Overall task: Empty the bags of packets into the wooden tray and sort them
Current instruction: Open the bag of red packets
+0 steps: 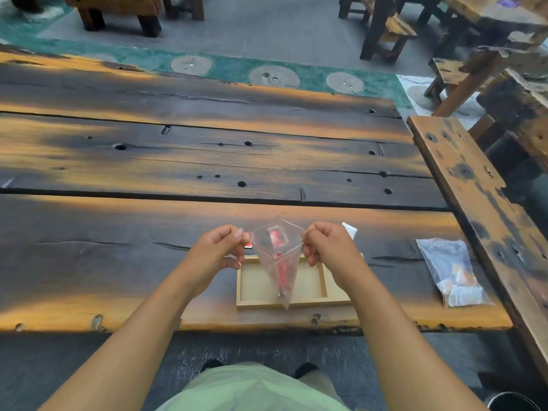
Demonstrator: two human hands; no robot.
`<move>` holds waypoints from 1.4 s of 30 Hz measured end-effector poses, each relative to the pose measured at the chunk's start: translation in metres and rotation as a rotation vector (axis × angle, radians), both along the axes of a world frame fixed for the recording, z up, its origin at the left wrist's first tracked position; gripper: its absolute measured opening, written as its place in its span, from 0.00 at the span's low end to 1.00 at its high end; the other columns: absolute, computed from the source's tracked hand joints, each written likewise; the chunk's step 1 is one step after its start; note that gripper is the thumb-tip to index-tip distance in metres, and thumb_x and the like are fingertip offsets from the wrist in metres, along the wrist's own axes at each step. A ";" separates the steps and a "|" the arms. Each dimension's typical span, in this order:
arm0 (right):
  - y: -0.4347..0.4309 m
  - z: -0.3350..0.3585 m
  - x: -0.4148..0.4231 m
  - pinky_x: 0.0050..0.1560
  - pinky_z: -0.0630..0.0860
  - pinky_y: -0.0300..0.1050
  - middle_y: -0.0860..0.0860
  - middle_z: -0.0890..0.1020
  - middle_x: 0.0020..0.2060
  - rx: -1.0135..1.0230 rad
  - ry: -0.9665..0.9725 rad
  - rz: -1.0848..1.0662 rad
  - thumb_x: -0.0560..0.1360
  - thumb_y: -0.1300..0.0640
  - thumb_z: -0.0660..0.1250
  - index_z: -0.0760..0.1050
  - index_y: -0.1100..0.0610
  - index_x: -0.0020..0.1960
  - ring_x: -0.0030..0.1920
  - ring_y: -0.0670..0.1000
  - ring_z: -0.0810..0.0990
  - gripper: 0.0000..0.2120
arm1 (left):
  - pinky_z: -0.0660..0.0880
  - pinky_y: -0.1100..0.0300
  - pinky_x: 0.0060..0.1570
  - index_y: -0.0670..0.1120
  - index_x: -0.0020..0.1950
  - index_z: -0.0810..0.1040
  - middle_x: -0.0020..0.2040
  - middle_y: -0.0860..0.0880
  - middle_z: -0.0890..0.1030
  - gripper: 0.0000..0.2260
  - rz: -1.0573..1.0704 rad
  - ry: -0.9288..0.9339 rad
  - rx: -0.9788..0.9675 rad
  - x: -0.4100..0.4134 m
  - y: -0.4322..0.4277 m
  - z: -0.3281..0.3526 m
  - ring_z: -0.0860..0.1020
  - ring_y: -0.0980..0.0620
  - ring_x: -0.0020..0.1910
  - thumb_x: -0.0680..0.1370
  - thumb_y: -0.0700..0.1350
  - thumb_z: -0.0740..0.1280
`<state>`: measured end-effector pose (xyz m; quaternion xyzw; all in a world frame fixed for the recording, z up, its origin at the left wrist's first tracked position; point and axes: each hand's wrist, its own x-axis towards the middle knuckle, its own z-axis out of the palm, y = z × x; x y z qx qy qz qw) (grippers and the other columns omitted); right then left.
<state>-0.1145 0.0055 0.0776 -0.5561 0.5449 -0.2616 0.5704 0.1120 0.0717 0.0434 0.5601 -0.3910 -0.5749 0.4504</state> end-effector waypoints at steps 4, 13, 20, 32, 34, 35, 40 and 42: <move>0.000 0.018 0.012 0.28 0.71 0.39 0.52 0.75 0.24 -0.025 -0.067 -0.028 0.76 0.68 0.60 0.71 0.59 0.32 0.24 0.49 0.70 0.14 | 0.80 0.50 0.55 0.50 0.66 0.73 0.60 0.52 0.81 0.30 -0.137 0.001 0.031 -0.007 0.006 -0.002 0.81 0.50 0.59 0.68 0.61 0.74; 0.000 0.077 0.007 0.27 0.65 0.39 0.51 0.69 0.23 -0.012 -0.378 0.022 0.69 0.63 0.60 0.70 0.55 0.29 0.24 0.50 0.66 0.11 | 0.66 0.55 0.72 0.69 0.77 0.45 0.74 0.63 0.62 0.54 -0.296 -0.173 -0.194 -0.033 -0.012 0.056 0.62 0.71 0.72 0.62 0.56 0.79; 0.006 0.118 0.016 0.30 0.61 0.43 0.52 0.67 0.24 -0.013 -0.597 0.108 0.70 0.61 0.60 0.69 0.54 0.28 0.24 0.49 0.65 0.12 | 0.75 0.51 0.65 0.62 0.79 0.42 0.64 0.45 0.79 0.59 -0.124 0.036 -0.461 -0.034 -0.010 0.093 0.75 0.49 0.68 0.62 0.55 0.81; -0.003 0.098 0.020 0.37 0.76 0.44 0.53 0.78 0.34 -0.306 -0.696 0.080 0.65 0.32 0.74 0.76 0.54 0.41 0.34 0.51 0.77 0.26 | 0.78 0.47 0.56 0.54 0.78 0.55 0.50 0.34 0.82 0.41 0.128 0.204 -0.582 -0.042 -0.019 0.115 0.81 0.35 0.55 0.71 0.45 0.74; -0.001 0.087 0.023 0.44 0.78 0.46 0.53 0.81 0.41 -0.351 -0.649 0.042 0.64 0.30 0.73 0.76 0.54 0.45 0.42 0.52 0.80 0.28 | 0.78 0.48 0.57 0.54 0.78 0.55 0.51 0.30 0.80 0.39 0.139 0.205 -0.573 -0.043 -0.019 0.116 0.80 0.33 0.56 0.73 0.41 0.73; 0.001 0.081 0.025 0.49 0.78 0.47 0.52 0.82 0.45 -0.350 -0.623 0.036 0.64 0.28 0.71 0.76 0.54 0.48 0.47 0.52 0.82 0.31 | 0.78 0.50 0.56 0.53 0.78 0.56 0.50 0.30 0.80 0.38 0.144 0.195 -0.574 -0.043 -0.019 0.115 0.80 0.33 0.55 0.74 0.39 0.72; 0.010 0.058 0.037 0.70 0.69 0.64 0.54 0.78 0.66 -0.268 -0.473 0.161 0.65 0.22 0.62 0.69 0.56 0.71 0.68 0.56 0.76 0.48 | 0.77 0.44 0.60 0.56 0.77 0.59 0.52 0.30 0.80 0.37 0.138 0.252 -0.573 -0.041 -0.019 0.115 0.81 0.34 0.55 0.73 0.41 0.74; 0.012 0.052 0.041 0.70 0.66 0.69 0.57 0.74 0.71 -0.216 -0.440 0.257 0.66 0.22 0.59 0.64 0.57 0.76 0.71 0.60 0.73 0.50 | 0.76 0.41 0.59 0.56 0.76 0.61 0.49 0.26 0.77 0.36 0.129 0.302 -0.591 -0.039 -0.022 0.117 0.81 0.34 0.52 0.72 0.43 0.74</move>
